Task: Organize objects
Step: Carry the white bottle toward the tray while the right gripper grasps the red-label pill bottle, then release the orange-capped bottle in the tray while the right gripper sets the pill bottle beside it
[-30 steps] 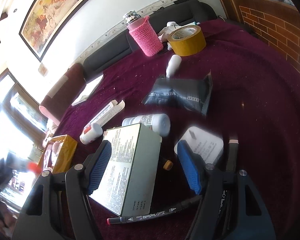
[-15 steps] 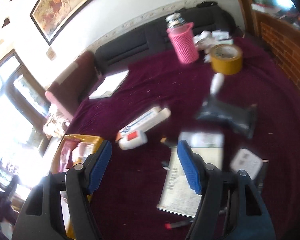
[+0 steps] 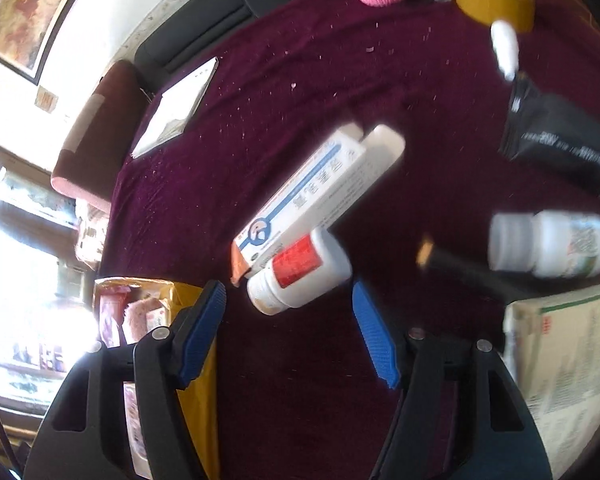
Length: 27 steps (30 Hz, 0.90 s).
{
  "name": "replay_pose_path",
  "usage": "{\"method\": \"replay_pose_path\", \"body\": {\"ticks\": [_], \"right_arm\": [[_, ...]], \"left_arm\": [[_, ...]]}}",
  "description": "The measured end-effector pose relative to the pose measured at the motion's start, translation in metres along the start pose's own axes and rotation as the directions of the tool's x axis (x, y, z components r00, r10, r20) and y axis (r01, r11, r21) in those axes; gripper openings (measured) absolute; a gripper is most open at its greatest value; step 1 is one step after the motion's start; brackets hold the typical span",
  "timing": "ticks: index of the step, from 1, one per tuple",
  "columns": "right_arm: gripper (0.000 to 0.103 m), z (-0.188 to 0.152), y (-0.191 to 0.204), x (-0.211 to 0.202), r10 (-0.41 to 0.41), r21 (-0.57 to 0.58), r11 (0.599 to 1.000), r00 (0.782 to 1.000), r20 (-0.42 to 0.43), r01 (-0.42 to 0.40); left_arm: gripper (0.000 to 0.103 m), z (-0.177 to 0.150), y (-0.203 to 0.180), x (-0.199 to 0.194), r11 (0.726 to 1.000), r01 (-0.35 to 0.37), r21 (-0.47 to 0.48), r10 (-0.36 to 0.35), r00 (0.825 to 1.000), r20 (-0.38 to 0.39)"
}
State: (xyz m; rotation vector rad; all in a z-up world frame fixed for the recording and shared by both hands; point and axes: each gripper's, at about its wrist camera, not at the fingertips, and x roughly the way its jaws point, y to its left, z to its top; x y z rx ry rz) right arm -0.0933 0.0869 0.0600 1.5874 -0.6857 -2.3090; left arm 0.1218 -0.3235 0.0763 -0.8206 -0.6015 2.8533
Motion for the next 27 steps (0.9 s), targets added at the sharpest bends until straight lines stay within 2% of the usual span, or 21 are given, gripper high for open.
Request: {"method": "replay_pose_path", "body": {"ticks": [4,5,7,12,17,22,27], "right_arm": [[0.063,0.001,0.007,0.014,-0.027,0.060,0.998,1.000,-0.009,0.027],[0.052,0.001,0.008,0.017,-0.042,0.071,0.997,0.999,-0.009,0.042],[0.037,0.002,0.008,0.022,-0.071,0.095,0.993,0.997,0.006,0.070],[0.034,0.002,0.015,0.023,-0.127,0.039,0.991,0.989,0.070,0.124],[0.034,-0.011,0.015,0.006,-0.034,-0.003,0.999,0.996,0.079,0.034],[0.034,-0.036,0.038,-0.033,0.035,-0.127,0.992,0.992,0.121,-0.019],[0.034,-0.069,0.071,-0.053,0.150,-0.246,0.960,0.987,0.060,-0.131]], "left_arm": [[0.023,-0.005,0.004,0.008,1.000,0.014,-0.012,-0.014,1.000,-0.021],[0.023,-0.006,0.004,0.009,1.000,0.015,-0.012,-0.015,1.000,-0.024],[0.023,-0.009,0.005,0.008,1.000,0.014,-0.009,-0.014,1.000,-0.028],[0.023,-0.010,0.005,0.005,1.000,0.008,-0.007,-0.008,1.000,-0.026],[0.023,-0.008,0.003,0.000,1.000,0.001,-0.001,-0.001,1.000,-0.022],[0.023,-0.005,0.003,-0.008,1.000,-0.011,-0.001,0.011,1.000,-0.025],[0.023,-0.006,0.005,-0.009,0.998,-0.061,0.013,0.061,0.996,-0.068]]}}
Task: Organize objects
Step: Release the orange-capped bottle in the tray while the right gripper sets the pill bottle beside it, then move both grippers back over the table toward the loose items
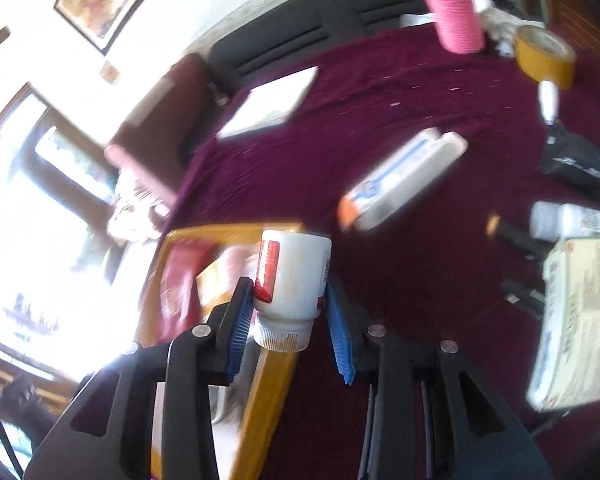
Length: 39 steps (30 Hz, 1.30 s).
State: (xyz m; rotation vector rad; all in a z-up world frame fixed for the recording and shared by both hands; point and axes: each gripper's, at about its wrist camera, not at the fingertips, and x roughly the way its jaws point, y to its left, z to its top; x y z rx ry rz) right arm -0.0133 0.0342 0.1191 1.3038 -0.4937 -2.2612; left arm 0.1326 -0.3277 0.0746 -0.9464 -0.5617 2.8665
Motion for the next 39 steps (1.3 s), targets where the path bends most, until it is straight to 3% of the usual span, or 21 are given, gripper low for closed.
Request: {"method": "replay_pose_path", "body": {"ticks": [6,14,17,19,21,26,29,33,39], "right_arm": [[0.034,-0.045,0.054,0.018,0.144,-0.109,0.981,0.980,-0.139,-0.160],[0.035,-0.091,0.101,0.045,0.208,-0.198,0.944,0.944,-0.257,-0.262],[0.035,-0.101,0.112,0.055,0.202,-0.225,0.936,0.936,-0.289,-0.272],[0.035,-0.107,0.119,0.061,0.174,-0.263,0.930,0.939,-0.298,-0.256],[0.035,-0.112,0.125,0.068,0.146,-0.299,0.924,0.941,-0.305,-0.240],[0.035,-0.119,0.138,0.088,0.043,-0.403,0.901,0.957,-0.286,-0.161],[0.035,-0.122,0.144,0.101,-0.026,-0.461,0.882,0.966,-0.257,-0.099],[0.035,-0.125,0.155,0.103,-0.110,-0.543,0.840,0.977,-0.180,-0.005],[0.035,-0.123,0.151,0.078,-0.039,-0.518,0.854,0.986,-0.160,-0.050]], "left_arm": [[0.023,0.007,0.005,0.034,0.999,-0.042,0.026,0.046,0.989,-0.140],[0.023,0.007,0.011,0.085,0.988,-0.151,0.025,0.152,0.946,-0.286],[0.024,0.010,0.010,0.078,0.990,-0.143,0.007,0.140,0.955,-0.262],[0.030,0.014,0.008,0.065,0.990,-0.144,0.007,0.142,0.964,-0.225],[0.050,0.019,0.008,0.047,0.991,-0.137,-0.014,0.132,0.975,-0.180],[0.065,0.029,0.011,0.001,0.985,-0.166,-0.047,0.164,0.986,-0.040],[0.066,0.029,0.017,-0.014,0.981,-0.175,-0.083,0.175,0.985,-0.006],[0.066,0.024,0.027,-0.016,0.977,-0.174,-0.123,0.173,0.985,-0.020],[0.066,0.015,0.030,-0.015,0.969,-0.182,-0.169,0.177,0.983,-0.041]]}}
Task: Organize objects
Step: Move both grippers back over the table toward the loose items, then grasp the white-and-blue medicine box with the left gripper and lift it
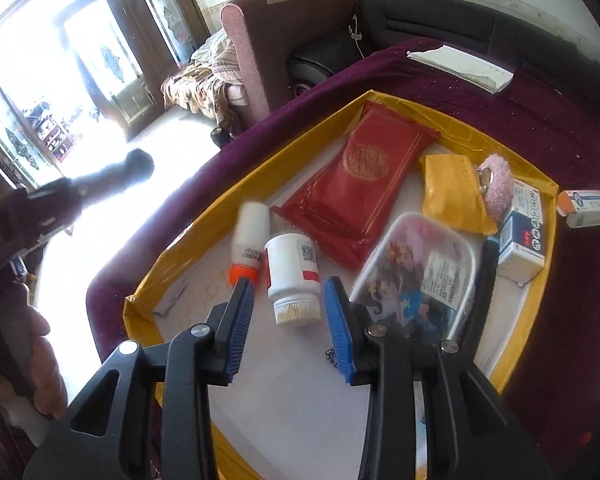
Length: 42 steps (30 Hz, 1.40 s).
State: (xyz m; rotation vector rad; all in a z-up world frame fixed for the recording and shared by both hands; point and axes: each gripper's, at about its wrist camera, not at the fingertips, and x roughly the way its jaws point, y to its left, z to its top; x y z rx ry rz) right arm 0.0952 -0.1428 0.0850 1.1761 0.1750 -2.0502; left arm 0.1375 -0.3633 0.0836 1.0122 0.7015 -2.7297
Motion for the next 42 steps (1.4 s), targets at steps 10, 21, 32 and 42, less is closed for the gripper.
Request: {"method": "replay_pose_path", "body": {"ticks": [10,21,32,42], "right_arm": [[0.075,0.001,-0.067,-0.120,-0.396,0.095,0.916,0.842,0.366,0.390],[0.098,-0.076,-0.265,-0.199,-0.525,0.609,0.746,0.800,0.289,0.270],[0.098,-0.126,-0.353,-0.235,-0.519,0.740,0.666,0.772,0.367,0.096],[0.098,-0.143,-0.380,-0.229,-0.468,0.774,0.633,0.803,0.369,0.013]], "left_arm": [[0.066,-0.008,-0.060,-0.023,0.990,0.053,0.134,-0.059,0.997,0.045],[0.069,-0.018,-0.192,0.011,0.923,0.220,0.316,-0.175,0.971,-0.165],[0.078,-0.017,-0.369,0.164,0.681,0.135,0.720,0.064,0.968,-0.243],[0.080,-0.039,-0.398,0.295,0.621,0.185,0.761,0.195,0.905,-0.379]]}}
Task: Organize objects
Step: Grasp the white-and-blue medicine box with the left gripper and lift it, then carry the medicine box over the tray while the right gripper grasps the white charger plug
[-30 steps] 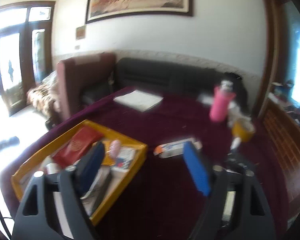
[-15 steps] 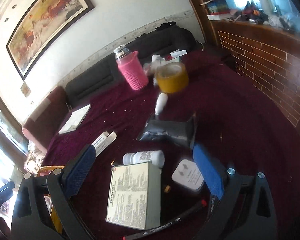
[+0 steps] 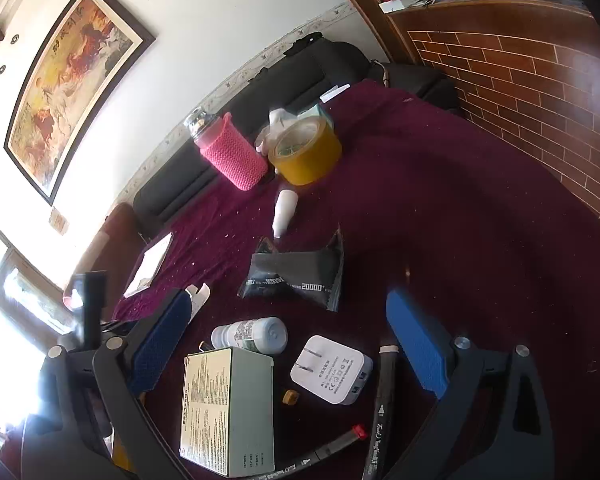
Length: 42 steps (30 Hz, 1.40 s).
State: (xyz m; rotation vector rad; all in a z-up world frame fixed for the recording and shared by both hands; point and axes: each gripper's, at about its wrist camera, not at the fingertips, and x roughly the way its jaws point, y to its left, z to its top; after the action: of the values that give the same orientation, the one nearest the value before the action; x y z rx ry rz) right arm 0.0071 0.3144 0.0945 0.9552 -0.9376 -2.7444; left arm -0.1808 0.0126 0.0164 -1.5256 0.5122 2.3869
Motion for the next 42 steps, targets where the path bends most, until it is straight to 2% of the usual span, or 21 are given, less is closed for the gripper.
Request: {"method": "replay_pose_path", "body": {"ticks": [1,2,3,4,5,6,8,10,12,16,21,25,27,30,34,36,38,40,42], "right_arm": [[0.098,-0.001,0.001,0.001,0.003,-0.001,1.000,1.000,-0.006,-0.003],[0.098,-0.002,0.001,0.003,0.005,-0.002,1.000,1.000,-0.012,-0.005],[0.098,-0.002,0.001,0.004,0.005,-0.003,1.000,1.000,-0.019,-0.005],[0.098,-0.004,0.001,0.005,0.003,-0.004,1.000,1.000,-0.026,-0.003],[0.098,-0.005,0.001,0.007,0.002,-0.003,1.000,0.999,-0.034,-0.002],[0.098,-0.006,0.000,0.008,0.004,-0.002,1.000,0.999,-0.042,-0.004],[0.098,-0.009,0.000,0.010,0.008,-0.002,1.000,0.999,-0.050,-0.008],[0.098,-0.010,0.001,0.010,0.004,-0.011,1.000,0.999,-0.054,-0.005],[0.098,-0.012,0.003,0.010,0.007,-0.017,1.000,0.998,-0.058,-0.008],[0.098,-0.012,0.002,0.010,0.022,-0.023,0.999,0.998,-0.063,-0.024],[0.098,-0.009,-0.005,0.009,-0.021,-0.014,1.000,0.998,-0.052,0.020],[0.098,-0.009,-0.015,0.012,-0.048,0.018,0.999,0.997,-0.062,0.049],[0.098,-0.009,-0.018,0.016,-0.057,0.020,0.998,0.996,-0.073,0.059],[0.098,-0.013,-0.018,0.020,-0.074,0.008,0.997,0.993,-0.089,0.075],[0.098,-0.013,-0.020,0.017,-0.099,-0.009,0.995,0.986,-0.132,0.099],[0.098,-0.010,-0.019,0.010,-0.102,-0.049,0.994,0.983,-0.156,0.095],[0.098,-0.008,-0.011,0.006,-0.141,-0.168,0.980,0.973,-0.184,0.110],[0.098,-0.009,0.000,0.003,-0.201,-0.325,0.936,0.962,-0.187,0.132],[0.098,-0.013,0.009,0.004,-0.215,-0.430,0.895,0.957,-0.196,0.113]], "left_arm": [[0.079,0.001,0.003,0.000,1.000,0.012,-0.021,-0.012,1.000,0.016],[0.073,0.002,0.009,0.001,0.997,0.049,-0.064,-0.049,0.999,-0.004],[0.059,0.001,0.013,0.000,0.992,0.084,-0.096,-0.086,0.996,-0.012],[0.046,-0.001,0.012,-0.004,0.993,0.072,-0.092,-0.073,0.997,-0.003],[0.022,-0.003,0.009,-0.008,0.995,0.066,-0.069,-0.066,0.998,0.006],[0.013,-0.006,0.008,-0.011,0.996,0.065,-0.067,-0.065,0.998,0.004],[0.012,-0.015,0.005,-0.020,0.992,0.089,-0.086,-0.089,0.996,0.006],[0.012,-0.025,-0.001,-0.033,0.994,0.085,-0.069,-0.083,0.996,0.036],[0.012,-0.033,-0.001,-0.051,0.988,0.125,-0.089,-0.119,0.990,0.071],[0.012,-0.058,-0.001,-0.102,0.968,0.219,-0.120,-0.197,0.965,0.176],[0.012,-0.115,0.006,-0.174,0.951,0.279,-0.133,-0.234,0.932,0.277],[0.012,-0.170,0.029,-0.217,0.940,0.301,-0.161,-0.233,0.911,0.339],[0.012,-0.192,0.040,-0.227,0.938,0.297,-0.181,-0.216,0.905,0.366],[0.012,-0.232,0.054,-0.243,0.940,0.267,-0.211,-0.167,0.902,0.398],[0.013,-0.270,0.076,-0.246,0.922,0.281,-0.268,-0.158,0.901,0.404],[0.013,-0.287,0.089,-0.243,0.909,0.293,-0.295,-0.159,0.901,0.402],[0.013,-0.298,0.098,-0.235,0.895,0.305,-0.325,-0.162,0.902,0.400],[0.013,-0.303,0.106,-0.229,0.879,0.320,-0.354,-0.167,0.901,0.400],[0.013,-0.304,0.108,-0.222,0.867,0.332,-0.372,-0.172,0.900,0.401]]}}
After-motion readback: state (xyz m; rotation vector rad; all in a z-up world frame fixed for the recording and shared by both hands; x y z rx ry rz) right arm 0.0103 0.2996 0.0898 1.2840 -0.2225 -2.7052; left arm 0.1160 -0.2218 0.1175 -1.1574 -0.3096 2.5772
